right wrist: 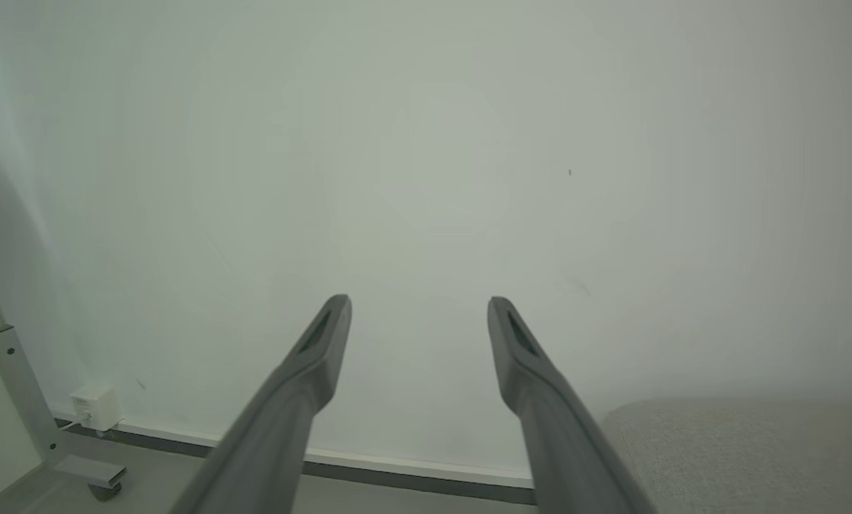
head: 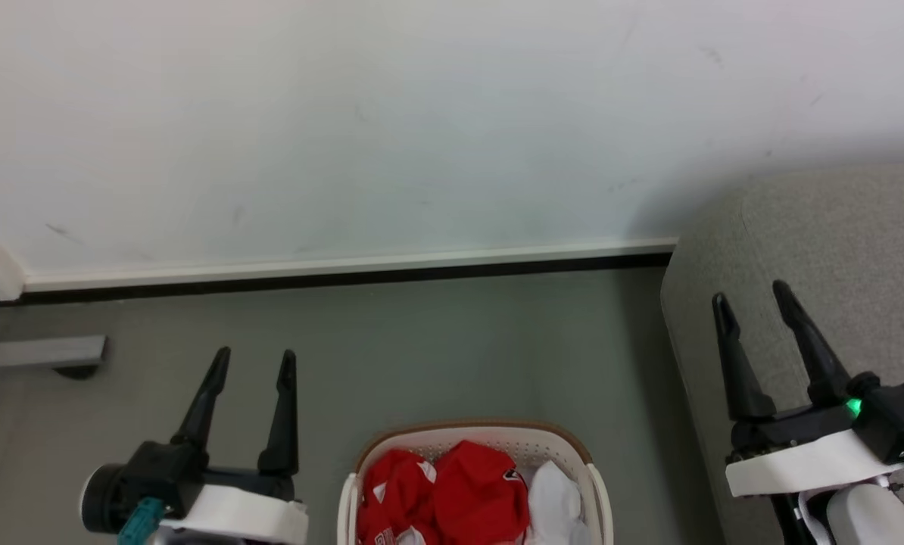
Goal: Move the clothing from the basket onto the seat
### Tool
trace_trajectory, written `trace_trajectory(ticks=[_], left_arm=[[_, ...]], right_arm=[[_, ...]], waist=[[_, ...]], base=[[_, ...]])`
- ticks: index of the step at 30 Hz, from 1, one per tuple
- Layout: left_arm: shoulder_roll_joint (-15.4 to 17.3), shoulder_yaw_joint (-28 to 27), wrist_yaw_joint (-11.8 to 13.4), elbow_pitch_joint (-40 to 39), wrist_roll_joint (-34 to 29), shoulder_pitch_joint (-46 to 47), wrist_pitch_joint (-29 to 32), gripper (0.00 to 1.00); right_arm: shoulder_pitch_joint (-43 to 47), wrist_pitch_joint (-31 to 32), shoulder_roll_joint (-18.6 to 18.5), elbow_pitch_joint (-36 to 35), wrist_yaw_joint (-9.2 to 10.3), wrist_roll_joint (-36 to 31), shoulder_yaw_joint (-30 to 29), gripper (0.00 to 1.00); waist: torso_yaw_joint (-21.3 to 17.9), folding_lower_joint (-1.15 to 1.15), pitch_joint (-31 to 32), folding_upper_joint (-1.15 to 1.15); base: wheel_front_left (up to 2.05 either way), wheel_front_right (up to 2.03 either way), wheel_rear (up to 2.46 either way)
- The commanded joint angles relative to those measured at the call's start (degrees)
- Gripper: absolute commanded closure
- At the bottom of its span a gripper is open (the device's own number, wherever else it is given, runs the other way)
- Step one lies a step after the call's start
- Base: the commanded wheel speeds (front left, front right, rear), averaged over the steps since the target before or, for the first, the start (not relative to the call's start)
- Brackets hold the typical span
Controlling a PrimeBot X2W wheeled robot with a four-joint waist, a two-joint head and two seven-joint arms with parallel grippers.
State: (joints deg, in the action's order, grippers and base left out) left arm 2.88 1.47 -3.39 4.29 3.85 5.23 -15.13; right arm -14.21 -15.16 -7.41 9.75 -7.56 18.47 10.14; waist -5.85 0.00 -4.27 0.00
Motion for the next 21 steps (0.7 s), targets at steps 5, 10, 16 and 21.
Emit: trace_trajectory(ticks=[5,10,16,21], left_arm=[[0.14,1.85,-1.11,3.45,1.6,5.35,-0.04,0.0],[0.11,4.2,-2.07,8.44,2.8,9.37,-0.04,0.0],[0.12,8.99,-3.12,18.99,2.15,15.62,-0.04,0.0],[0.14,13.71,-3.86,29.25,2.7,22.06,0.15,0.0]], right_arm=[[-3.54,0.01,-0.66,-2.21,0.14,1.12,-3.03,0.0],[-6.18,0.02,-0.77,-3.99,0.14,2.22,-4.75,0.0],[-8.75,0.02,-0.4,-5.92,0.14,2.07,-6.67,0.0],[-10.79,0.02,0.51,-7.05,0.14,2.04,-7.21,0.0]], waist=[[-2.71,0.0,-8.85,0.0],[-4.35,0.0,-14.14,0.0],[-6.2,0.0,-19.82,0.0],[-8.19,0.0,-24.4,0.0]], base=[[0.0,0.0,0.0],[0.0,0.0,0.0],[0.0,0.0,0.0],[0.0,0.0,0.0]])
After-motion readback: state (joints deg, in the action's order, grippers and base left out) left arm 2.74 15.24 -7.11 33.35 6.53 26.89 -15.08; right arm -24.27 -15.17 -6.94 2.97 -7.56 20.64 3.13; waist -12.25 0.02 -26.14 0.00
